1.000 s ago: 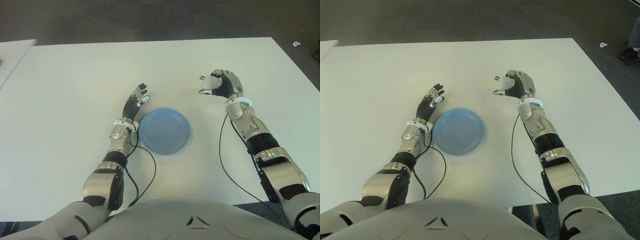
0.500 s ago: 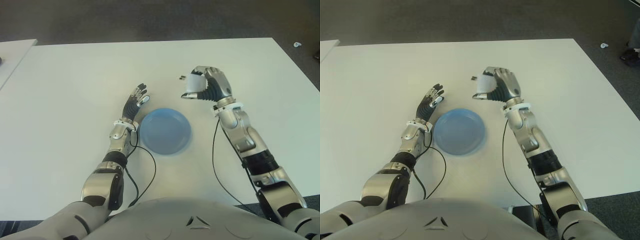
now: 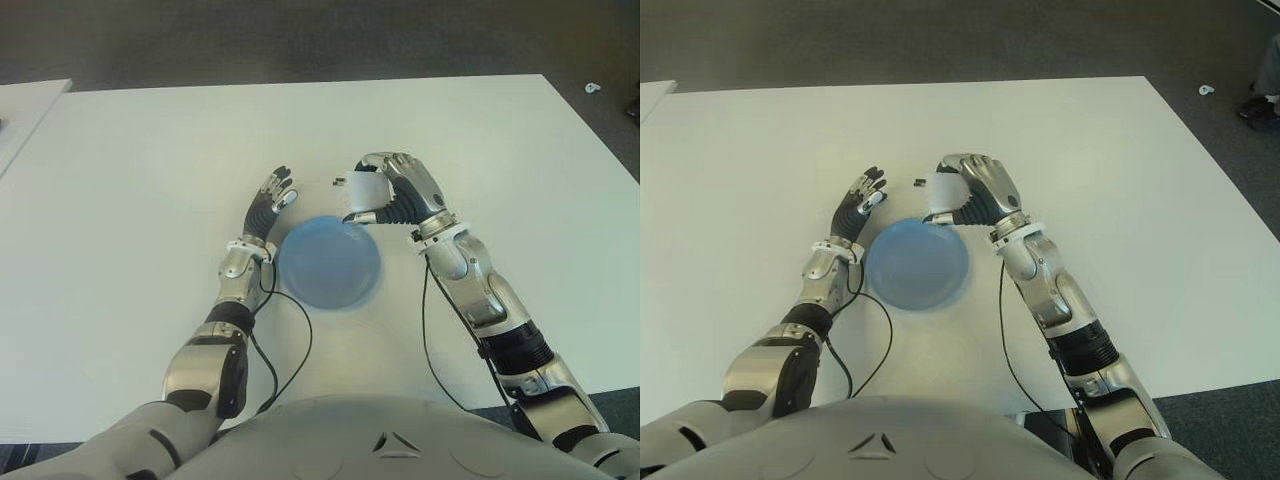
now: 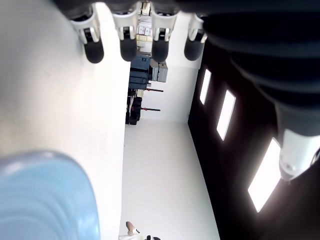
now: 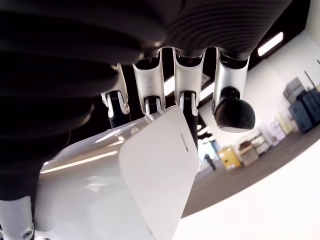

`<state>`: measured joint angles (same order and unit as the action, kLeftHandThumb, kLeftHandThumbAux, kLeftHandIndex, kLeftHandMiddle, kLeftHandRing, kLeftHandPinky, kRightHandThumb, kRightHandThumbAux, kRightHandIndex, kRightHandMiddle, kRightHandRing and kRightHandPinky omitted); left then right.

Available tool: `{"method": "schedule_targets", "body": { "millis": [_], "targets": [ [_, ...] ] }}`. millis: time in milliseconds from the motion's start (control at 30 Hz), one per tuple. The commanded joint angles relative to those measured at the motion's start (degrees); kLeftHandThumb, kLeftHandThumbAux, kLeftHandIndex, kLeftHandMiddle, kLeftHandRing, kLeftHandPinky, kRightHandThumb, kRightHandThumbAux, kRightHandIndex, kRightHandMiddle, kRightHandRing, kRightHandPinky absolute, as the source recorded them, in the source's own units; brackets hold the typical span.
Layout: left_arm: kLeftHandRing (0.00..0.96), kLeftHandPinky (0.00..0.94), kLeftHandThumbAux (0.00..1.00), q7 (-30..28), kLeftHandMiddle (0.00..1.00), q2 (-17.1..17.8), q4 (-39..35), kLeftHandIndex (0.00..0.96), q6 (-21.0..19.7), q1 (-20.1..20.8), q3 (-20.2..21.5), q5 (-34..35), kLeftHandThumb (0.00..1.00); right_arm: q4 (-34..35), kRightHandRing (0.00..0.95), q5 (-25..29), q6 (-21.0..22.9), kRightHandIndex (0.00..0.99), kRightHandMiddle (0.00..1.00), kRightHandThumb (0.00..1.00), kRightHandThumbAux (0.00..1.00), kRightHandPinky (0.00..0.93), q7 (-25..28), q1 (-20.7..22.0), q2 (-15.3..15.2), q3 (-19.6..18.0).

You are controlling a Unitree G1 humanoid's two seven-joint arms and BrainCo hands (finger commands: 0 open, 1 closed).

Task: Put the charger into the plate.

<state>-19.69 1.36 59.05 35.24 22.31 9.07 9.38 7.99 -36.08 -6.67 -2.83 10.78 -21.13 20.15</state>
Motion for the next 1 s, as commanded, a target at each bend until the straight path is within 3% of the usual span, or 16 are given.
{"method": "schedule_targets", "body": {
  "millis": [33,400,1000],
  "targets": [
    [0.060,0.074,0.530,-0.41,0.066,-0.72,1.97,0.000,-1.87,-1.31,0.43,0.40,0.031,2.21,0.853,1.04,0.40,0.404,0.540,0.857,0.675,0.839,3.79,-2.16,1.10,1.17],
    [0.058,0.066,0.529,-0.09,0.064,-0.90,2.24,0.000,-2.25,-0.94,0.54,0.26,0.022,2.10,0.847,1.98,1.82,0.403,0.538,0.858,0.675,0.838,10.51,-4.29,2.48,1.93],
    [0.061,0.085,0.530,-0.32,0.061,-1.29,2.02,0.000,-2.92,-0.77,1.08,0.23,0.032,-2.81,0.859,0.84,-1.61,0.406,0.539,0.857,0.674,0.850,8.39,-4.81,3.75,3.16]
  ]
}}
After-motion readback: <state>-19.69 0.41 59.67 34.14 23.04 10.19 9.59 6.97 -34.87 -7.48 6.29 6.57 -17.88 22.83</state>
